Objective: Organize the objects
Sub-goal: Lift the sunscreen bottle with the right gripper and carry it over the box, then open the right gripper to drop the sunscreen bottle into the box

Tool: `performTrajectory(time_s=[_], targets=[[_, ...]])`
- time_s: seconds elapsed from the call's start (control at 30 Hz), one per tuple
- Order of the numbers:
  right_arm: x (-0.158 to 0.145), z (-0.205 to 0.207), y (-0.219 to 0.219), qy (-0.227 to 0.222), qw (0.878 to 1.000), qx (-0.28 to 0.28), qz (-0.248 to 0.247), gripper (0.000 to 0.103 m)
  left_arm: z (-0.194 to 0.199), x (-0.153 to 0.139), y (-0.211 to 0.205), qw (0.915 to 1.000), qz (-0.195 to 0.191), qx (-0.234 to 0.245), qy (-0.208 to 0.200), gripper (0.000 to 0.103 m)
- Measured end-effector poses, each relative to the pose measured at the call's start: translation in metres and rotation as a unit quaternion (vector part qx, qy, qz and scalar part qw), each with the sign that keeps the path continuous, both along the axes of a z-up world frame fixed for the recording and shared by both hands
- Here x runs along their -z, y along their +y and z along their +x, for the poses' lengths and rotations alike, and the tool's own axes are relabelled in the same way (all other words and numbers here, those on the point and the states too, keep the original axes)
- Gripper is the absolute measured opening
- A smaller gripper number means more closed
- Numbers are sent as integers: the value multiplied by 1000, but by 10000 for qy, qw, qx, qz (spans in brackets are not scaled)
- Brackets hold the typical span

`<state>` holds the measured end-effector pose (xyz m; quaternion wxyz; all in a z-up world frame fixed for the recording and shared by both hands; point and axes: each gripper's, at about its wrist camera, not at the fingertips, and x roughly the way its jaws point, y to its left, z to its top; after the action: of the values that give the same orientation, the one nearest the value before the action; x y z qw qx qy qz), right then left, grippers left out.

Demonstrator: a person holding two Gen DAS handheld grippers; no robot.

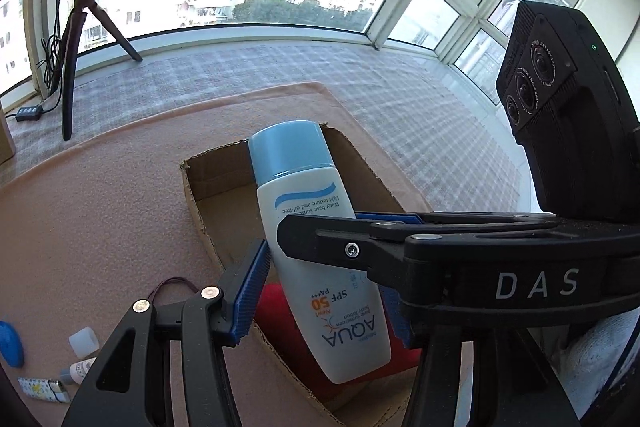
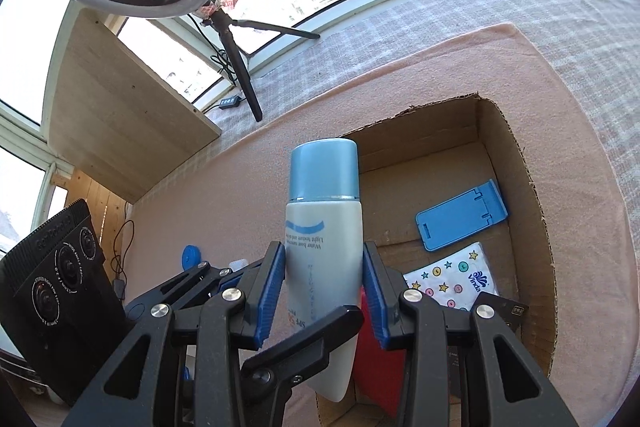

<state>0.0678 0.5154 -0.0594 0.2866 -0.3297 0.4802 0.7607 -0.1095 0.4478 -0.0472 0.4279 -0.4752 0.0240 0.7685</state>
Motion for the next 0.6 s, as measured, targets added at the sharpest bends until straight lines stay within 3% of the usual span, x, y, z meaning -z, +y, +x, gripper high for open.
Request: performTrajectory(time_s=[0.33, 0.6], targets=[[-9, 19, 3, -79, 9993, 253, 269, 37, 5, 0, -4, 9999, -51, -93, 57, 58], [-16, 9, -13, -49, 9987, 154, 482, 43, 3, -2, -46, 9990, -200, -323, 253, 58]])
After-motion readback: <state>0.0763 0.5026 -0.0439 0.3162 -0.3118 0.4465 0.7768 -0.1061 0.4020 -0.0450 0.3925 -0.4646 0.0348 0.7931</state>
